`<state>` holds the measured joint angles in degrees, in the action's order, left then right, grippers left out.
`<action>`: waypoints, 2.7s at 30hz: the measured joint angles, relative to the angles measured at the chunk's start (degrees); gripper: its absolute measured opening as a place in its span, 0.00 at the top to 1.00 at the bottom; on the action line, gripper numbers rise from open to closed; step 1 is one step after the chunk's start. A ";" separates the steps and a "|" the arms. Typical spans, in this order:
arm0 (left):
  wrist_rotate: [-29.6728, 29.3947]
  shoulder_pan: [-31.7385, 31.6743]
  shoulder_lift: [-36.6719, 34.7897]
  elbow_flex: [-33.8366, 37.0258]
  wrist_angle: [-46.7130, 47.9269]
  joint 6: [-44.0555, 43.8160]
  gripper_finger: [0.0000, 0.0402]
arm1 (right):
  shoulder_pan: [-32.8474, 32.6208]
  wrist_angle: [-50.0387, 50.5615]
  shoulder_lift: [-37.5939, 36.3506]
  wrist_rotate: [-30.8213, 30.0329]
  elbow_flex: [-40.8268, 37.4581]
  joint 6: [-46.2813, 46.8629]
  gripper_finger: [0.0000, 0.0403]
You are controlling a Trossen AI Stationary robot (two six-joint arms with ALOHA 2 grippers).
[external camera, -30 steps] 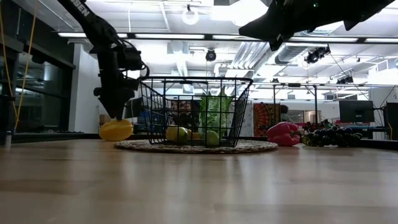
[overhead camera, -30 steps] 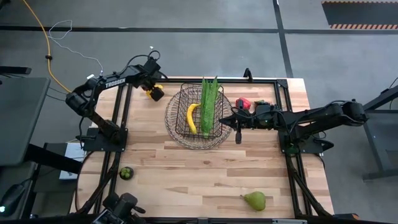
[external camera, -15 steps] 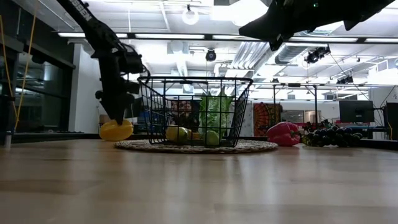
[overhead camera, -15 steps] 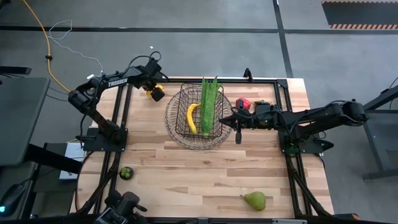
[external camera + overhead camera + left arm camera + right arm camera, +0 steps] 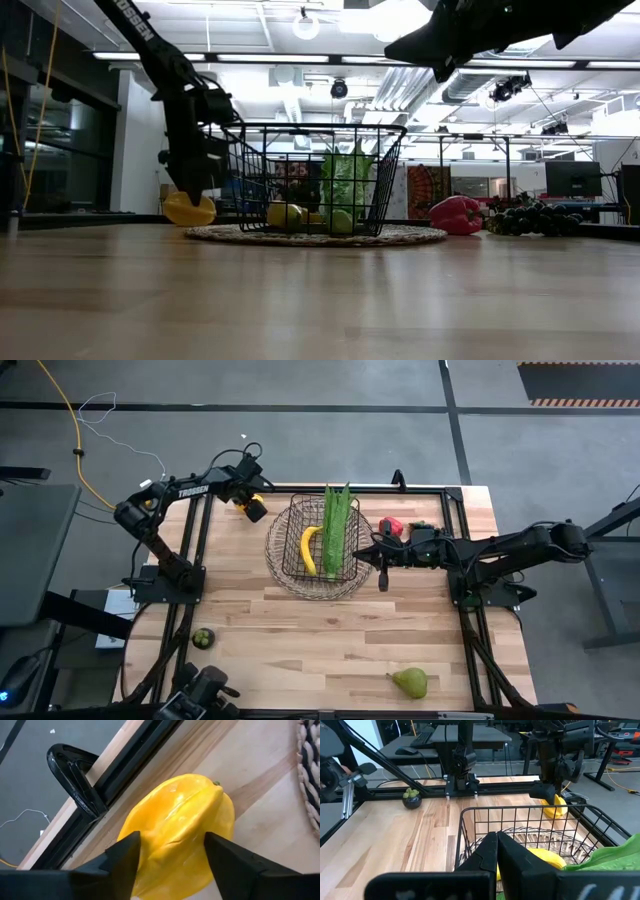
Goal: Build produce basket
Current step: Put the yellow starfruit into the black wire basket
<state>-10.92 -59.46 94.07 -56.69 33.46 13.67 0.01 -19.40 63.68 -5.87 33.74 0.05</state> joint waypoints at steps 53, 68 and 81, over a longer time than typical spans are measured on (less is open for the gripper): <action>16.19 26.45 -58.09 36.97 -51.97 -19.09 0.98 | 0.00 -0.13 0.00 0.00 0.00 0.00 1.00; 1.91 51.86 -52.44 39.89 -64.64 -16.28 0.98 | 0.00 -1.42 0.02 0.00 0.00 -0.04 1.00; -4.31 60.61 -46.91 39.89 -76.22 -10.45 0.98 | 0.00 -1.42 0.02 0.00 0.00 -0.50 1.00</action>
<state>-15.23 1.15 47.16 -16.80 -42.76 3.22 0.01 -20.82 63.70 -5.87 33.74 -0.45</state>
